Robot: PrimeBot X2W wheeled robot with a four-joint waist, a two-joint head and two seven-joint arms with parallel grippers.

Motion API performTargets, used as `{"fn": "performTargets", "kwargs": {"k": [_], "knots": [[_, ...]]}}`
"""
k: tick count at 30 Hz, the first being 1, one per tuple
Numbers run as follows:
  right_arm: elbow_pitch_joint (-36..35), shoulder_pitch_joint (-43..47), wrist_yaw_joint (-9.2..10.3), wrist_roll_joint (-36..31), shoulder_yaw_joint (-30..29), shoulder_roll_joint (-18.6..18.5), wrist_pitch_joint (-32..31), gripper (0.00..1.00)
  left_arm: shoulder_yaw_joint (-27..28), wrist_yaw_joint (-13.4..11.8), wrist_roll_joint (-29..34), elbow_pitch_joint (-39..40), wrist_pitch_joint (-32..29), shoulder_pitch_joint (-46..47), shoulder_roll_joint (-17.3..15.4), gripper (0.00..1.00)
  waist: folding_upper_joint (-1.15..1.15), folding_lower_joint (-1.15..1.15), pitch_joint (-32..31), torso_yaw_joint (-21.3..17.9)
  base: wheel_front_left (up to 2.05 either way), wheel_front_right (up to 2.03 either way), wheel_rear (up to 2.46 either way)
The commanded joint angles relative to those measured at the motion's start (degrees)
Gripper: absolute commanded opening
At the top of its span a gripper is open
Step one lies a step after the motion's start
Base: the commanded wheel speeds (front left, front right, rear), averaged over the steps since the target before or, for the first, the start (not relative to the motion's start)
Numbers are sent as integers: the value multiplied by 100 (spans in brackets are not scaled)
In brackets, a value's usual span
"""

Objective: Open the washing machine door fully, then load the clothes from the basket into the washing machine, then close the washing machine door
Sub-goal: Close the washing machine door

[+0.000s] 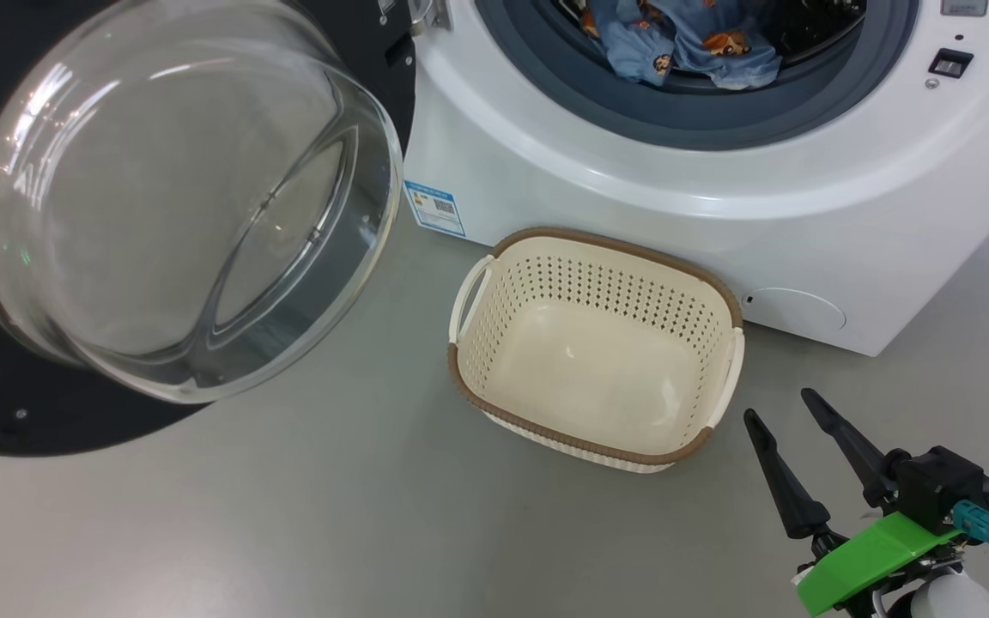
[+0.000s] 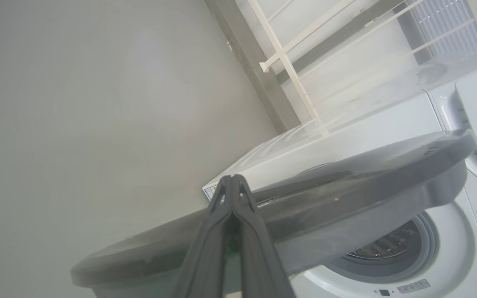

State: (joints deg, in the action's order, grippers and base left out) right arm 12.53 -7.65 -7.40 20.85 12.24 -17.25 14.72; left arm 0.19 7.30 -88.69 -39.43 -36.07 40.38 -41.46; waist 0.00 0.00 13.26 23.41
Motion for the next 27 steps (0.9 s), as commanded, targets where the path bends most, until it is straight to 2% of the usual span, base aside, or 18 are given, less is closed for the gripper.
{"fn": "performTargets", "kwargs": {"k": [1, 15, 27], "knots": [[-117, -61, -9, -35, 123, -13, 28, 100, 73, 19, -120, 223, -237, -64, -284, 0, 0, 0, -34, -16, 0, 0, 0], [-113, 68, -9, -36, 46, 112, 28, 100, 40, 19, -450, 1028, -1111, -500, -298, 0, 0, 0, -288, -36, 0, 0, 0], [-109, 173, -9, -36, -67, 231, 28, 100, 15, 19, -700, 2240, -1903, -913, -222, 0, 0, 0, -493, -55, 0, 0, 0]]}}
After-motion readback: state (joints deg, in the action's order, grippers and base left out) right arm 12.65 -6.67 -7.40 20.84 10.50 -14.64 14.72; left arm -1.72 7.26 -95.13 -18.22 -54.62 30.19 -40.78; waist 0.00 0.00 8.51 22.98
